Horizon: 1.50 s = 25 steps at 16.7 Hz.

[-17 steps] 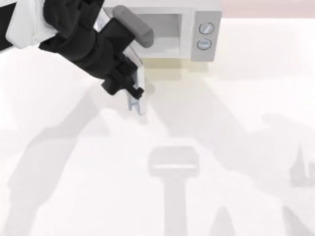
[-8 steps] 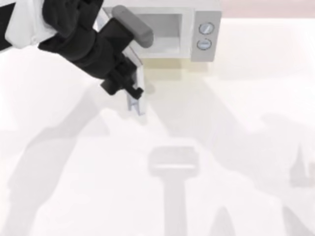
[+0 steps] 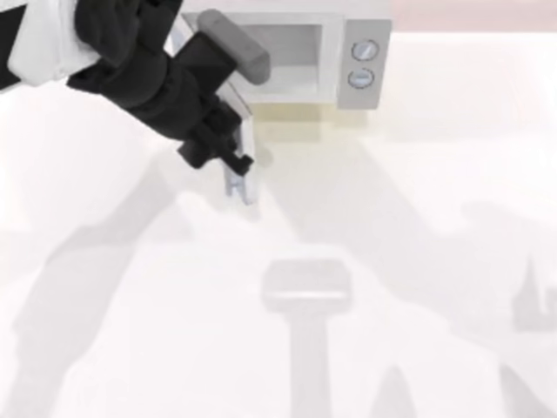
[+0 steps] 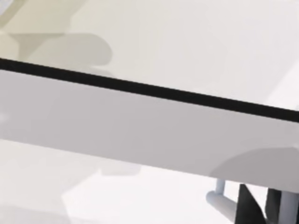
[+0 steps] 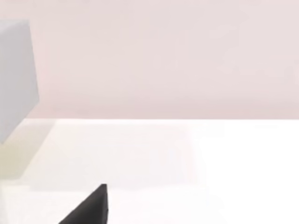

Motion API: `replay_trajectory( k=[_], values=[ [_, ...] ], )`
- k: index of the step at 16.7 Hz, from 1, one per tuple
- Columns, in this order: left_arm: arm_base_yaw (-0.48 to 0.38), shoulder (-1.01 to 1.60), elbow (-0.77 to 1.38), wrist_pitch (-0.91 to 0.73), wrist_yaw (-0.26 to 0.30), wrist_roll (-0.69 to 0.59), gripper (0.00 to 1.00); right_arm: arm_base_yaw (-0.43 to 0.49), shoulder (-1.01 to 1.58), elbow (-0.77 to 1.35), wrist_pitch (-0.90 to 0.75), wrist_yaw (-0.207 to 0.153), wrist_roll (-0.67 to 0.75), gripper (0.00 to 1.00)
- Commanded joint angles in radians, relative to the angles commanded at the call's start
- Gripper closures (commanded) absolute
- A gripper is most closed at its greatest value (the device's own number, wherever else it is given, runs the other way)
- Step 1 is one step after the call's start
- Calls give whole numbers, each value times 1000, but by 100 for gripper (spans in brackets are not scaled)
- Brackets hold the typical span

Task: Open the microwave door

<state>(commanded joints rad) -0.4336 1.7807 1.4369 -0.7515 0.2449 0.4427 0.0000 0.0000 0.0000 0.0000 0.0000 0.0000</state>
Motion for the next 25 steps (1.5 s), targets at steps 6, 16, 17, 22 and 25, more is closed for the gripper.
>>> replay_trajectory(
  k=[6, 16, 17, 22, 25],
  values=[
    [10, -2, -3, -9, 20, 34, 100, 0, 0, 0, 0, 0, 0, 0],
    [80, -16, -13, -63, 94, 204, 100, 0, 0, 0, 0, 0, 0, 0],
    [80, -16, -13, -63, 94, 204, 100, 0, 0, 0, 0, 0, 0, 0],
    [80, -16, -13, -63, 94, 204, 100, 0, 0, 0, 0, 0, 0, 0],
    [80, -16, -13, -63, 94, 204, 100, 0, 0, 0, 0, 0, 0, 0]
  ],
)
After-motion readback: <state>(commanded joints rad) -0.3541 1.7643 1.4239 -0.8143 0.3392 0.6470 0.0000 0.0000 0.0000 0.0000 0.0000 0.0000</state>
